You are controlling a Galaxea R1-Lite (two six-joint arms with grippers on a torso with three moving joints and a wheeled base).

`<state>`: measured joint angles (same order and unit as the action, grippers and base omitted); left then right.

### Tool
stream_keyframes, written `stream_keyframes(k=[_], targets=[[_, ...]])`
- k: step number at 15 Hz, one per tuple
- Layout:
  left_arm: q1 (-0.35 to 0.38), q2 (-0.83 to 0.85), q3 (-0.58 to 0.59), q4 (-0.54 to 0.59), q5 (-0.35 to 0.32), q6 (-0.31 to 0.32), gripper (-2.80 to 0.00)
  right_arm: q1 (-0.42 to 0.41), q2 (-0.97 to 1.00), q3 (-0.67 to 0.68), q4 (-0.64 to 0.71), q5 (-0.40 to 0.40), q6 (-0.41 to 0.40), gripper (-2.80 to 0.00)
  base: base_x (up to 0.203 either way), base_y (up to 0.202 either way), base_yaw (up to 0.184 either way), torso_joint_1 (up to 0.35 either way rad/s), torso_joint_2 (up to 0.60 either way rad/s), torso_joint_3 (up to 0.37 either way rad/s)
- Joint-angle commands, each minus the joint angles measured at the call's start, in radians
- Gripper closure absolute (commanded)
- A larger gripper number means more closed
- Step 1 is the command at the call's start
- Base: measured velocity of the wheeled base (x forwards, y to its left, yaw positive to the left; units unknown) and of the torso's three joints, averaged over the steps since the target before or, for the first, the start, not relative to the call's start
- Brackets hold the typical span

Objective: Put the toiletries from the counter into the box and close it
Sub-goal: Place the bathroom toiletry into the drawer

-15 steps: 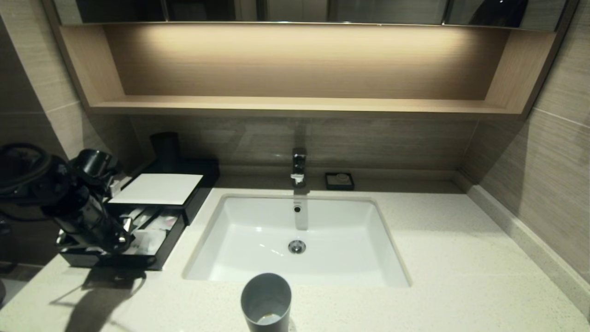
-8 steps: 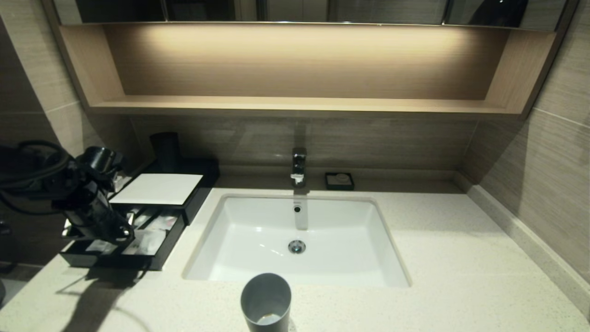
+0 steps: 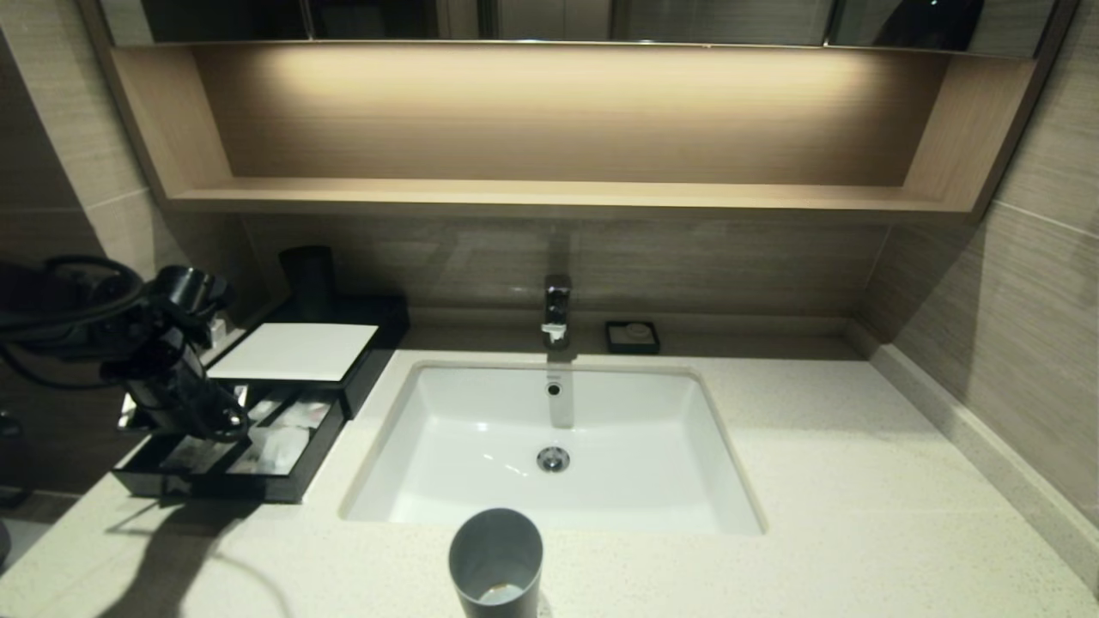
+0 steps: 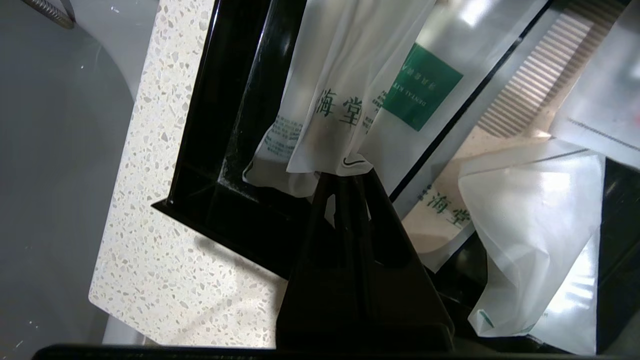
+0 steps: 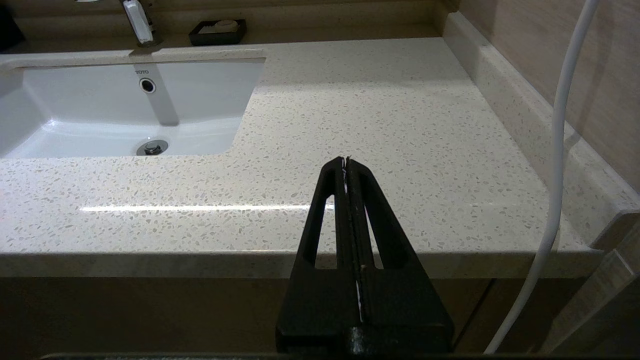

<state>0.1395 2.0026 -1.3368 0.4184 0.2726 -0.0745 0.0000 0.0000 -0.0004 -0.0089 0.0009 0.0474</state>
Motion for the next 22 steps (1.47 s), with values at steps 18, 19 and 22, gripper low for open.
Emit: stream_keyframes(k=[18,19,22], targets=[[0.003,-0.257,-0.005,0.092,-0.011,-0.010,0.00,0.000,0.000,0.000,0.000,0.000,0.000,0.00,0.000,0.000,0.000,0.000,0.00,0.000],[-0.002,-0.290,-0.004,0.092,-0.029,-0.010,0.00,0.000,0.000,0.000,0.000,0.001,0.000,0.00,0.000,0.000,0.000,0.000,0.00,0.000],[-0.025,-0.386,-0.006,0.096,-0.105,-0.013,0.00,0.000,0.000,0.000,0.000,-0.001,0.000,0.00,0.000,0.000,0.000,0.000,0.00,0.000]])
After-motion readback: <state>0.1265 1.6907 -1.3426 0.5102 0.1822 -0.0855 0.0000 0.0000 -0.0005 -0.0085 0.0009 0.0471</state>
